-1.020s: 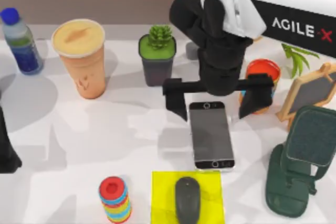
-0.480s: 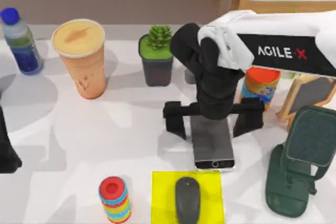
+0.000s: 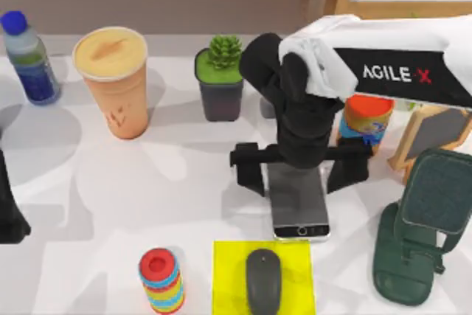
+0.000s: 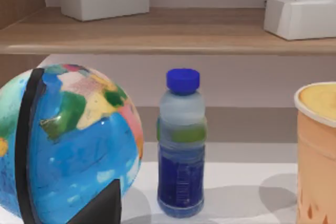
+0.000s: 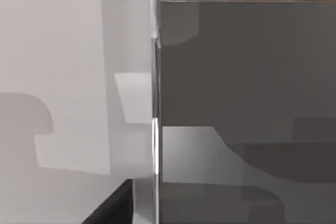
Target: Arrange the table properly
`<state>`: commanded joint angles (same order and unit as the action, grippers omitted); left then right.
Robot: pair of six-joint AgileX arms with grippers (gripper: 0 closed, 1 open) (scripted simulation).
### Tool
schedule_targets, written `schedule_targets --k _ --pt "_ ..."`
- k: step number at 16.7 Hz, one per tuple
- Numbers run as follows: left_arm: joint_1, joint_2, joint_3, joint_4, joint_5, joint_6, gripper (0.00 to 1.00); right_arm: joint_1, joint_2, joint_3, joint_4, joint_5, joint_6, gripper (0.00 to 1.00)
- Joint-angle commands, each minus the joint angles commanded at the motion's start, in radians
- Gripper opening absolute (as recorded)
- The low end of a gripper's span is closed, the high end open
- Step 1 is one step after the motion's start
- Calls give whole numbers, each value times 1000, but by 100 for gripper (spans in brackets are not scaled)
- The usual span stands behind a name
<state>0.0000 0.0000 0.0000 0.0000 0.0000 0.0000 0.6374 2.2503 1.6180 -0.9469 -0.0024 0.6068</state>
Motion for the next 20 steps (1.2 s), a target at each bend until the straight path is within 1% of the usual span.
schedule_targets --k 9,10,20 --pt "0 0 0 0 0 0 100 0 0 0 0 0 0 2" --pt "0 0 0 0 0 0 100 0 0 0 0 0 0 0" --pt "0 0 0 0 0 0 100 1 -18 14 -22 5 -3 0"
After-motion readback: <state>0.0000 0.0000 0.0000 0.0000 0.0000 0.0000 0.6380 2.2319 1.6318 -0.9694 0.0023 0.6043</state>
